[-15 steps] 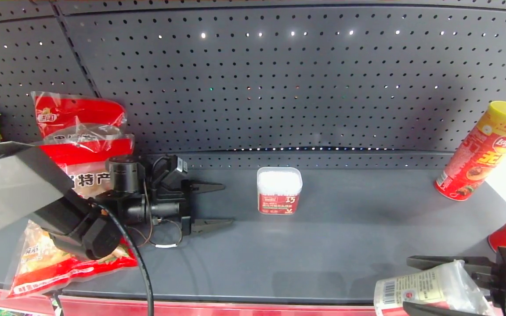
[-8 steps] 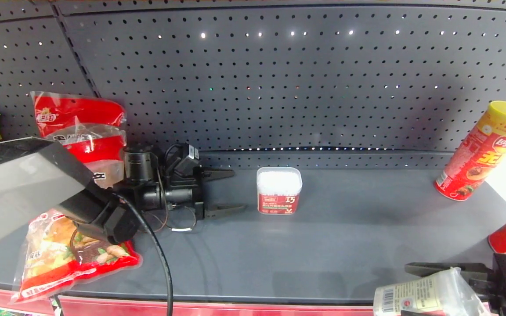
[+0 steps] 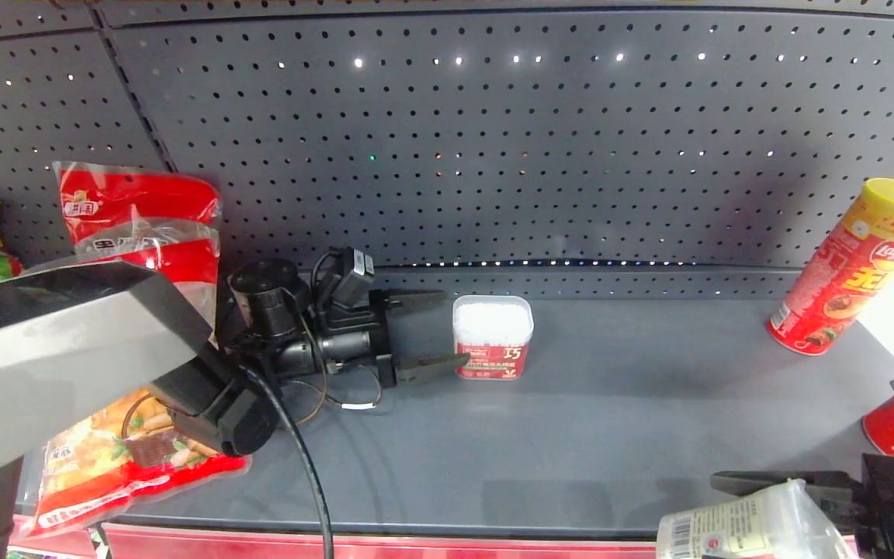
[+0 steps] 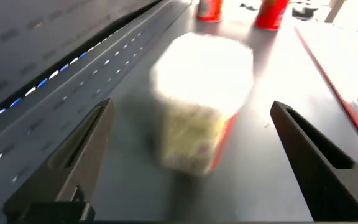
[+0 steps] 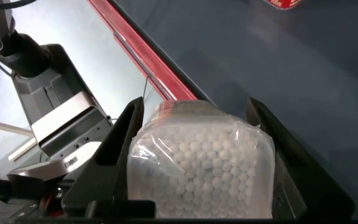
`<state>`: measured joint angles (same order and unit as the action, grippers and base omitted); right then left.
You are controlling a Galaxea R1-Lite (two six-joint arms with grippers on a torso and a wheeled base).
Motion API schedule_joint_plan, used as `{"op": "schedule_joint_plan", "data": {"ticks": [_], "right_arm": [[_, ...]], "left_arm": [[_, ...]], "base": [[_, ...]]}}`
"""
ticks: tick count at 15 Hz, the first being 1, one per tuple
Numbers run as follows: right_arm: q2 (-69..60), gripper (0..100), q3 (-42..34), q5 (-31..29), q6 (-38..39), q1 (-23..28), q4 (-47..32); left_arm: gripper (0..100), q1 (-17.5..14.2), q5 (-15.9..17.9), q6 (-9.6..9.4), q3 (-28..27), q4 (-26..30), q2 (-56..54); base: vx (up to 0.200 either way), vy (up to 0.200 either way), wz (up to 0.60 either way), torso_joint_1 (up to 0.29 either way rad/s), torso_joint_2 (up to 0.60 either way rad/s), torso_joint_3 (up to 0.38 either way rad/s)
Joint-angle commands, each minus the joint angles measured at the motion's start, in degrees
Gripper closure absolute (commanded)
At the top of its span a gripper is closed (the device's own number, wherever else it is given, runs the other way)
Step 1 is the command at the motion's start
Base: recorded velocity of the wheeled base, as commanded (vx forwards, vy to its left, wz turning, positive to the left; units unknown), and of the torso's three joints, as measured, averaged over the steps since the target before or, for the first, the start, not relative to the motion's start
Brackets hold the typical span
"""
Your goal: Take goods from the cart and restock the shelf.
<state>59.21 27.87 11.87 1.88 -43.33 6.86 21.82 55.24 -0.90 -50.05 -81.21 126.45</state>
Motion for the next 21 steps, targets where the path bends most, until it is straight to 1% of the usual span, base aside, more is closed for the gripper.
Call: {"op": "schedule_joint_plan", "data": {"ticks": [1, 4, 9, 15, 17, 21], "right_arm": [[-0.24, 100, -0.18, -0.01, 0.06, 0.00, 0.08], [-0.32, 100, -0.45, 0.08, 0.06, 0.00, 0.08], [-0.59, 100, -0.89, -0.01, -0.03, 0.00, 0.08], [-1.47, 100, -0.89, -0.01, -0.30, 0.00, -0.01], [-1.64, 100, -0.97, -0.01, -0.38, 0.00, -0.01], [-1.73, 100, -1.68, -0.01, -0.38, 0.00, -0.01]], "left_arm": [[0, 1.47, -0.04, 0.11, 0.66, -1.05, 1.16], [0, 2.00, -0.04, 0.11, 1.98, -1.32, 1.16], [0, 2.96, -0.22, 0.20, 2.15, -0.96, 1.08], [0, 2.88, -0.92, 0.29, 0.04, -0.88, 4.42], [0, 2.88, -0.92, 0.20, -1.71, -0.79, 5.82], [0, 3.49, -0.92, 0.29, -3.21, -0.79, 7.58]], "base": [[0.000, 0.000, 0.00, 0.000, 0.00, 0.000], [0.000, 0.000, 0.00, 0.000, 0.00, 0.000], [0.000, 0.000, 0.00, 0.000, 0.00, 0.000], [0.000, 0.000, 0.00, 0.000, 0.00, 0.000], [0.000, 0.000, 0.00, 0.000, 0.00, 0.000], [0.000, 0.000, 0.00, 0.000, 0.00, 0.000]]}}
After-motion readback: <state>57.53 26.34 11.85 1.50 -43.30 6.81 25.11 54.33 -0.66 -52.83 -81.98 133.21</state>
